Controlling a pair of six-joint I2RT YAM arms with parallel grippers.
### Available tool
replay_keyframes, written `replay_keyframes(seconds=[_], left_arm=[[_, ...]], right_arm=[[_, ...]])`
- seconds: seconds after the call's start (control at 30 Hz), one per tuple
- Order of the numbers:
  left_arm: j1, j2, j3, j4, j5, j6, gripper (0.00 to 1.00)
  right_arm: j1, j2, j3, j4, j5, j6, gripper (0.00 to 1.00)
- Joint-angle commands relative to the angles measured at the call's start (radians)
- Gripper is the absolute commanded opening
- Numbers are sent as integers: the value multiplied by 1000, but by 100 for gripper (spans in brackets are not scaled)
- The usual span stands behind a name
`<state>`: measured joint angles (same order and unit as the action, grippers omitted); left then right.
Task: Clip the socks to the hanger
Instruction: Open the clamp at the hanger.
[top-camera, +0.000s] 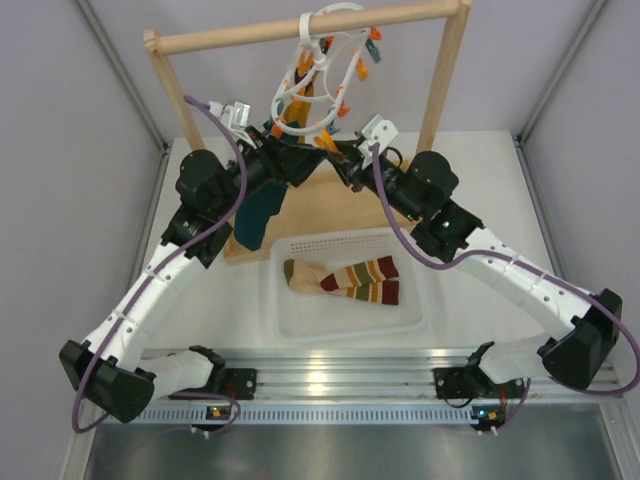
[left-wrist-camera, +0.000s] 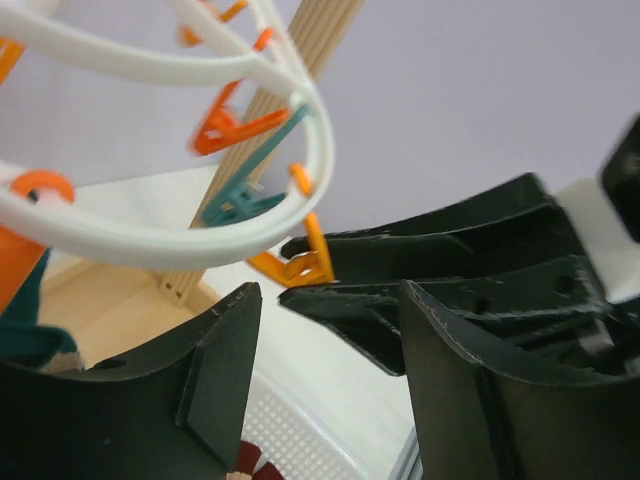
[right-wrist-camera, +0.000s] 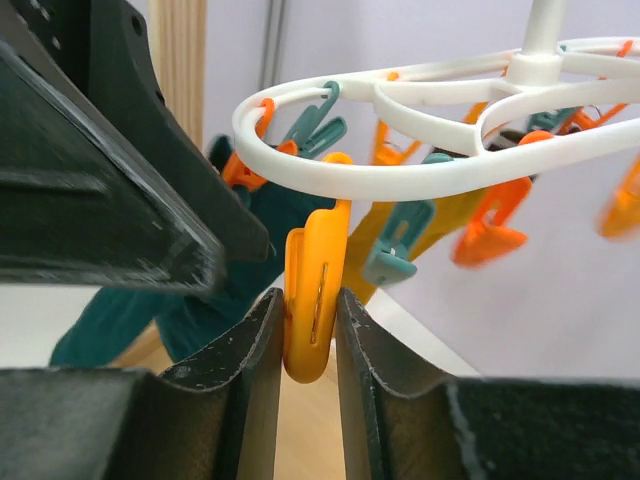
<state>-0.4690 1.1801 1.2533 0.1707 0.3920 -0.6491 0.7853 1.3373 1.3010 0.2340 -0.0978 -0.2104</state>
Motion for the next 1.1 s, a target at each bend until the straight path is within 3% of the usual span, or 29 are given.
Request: replay_keyframes(seconds=[0.0,0.17,0.7,1.07], left_arm=[[-25,-19,-8,-69,-129,34,61],[-34,-25,-11,-80,-180,-7,61],[-31,27,-26,122,-145,-308,66],[-33,76,-5,200,-150,-351,67]], right_arm=[[78,-43,-22,-42,134,-134,0],[120,-38,-23,-4,211,-192,0],[120,-9,-28,80,175,-256,0],[121,-30,-66,106,132,-277,0]])
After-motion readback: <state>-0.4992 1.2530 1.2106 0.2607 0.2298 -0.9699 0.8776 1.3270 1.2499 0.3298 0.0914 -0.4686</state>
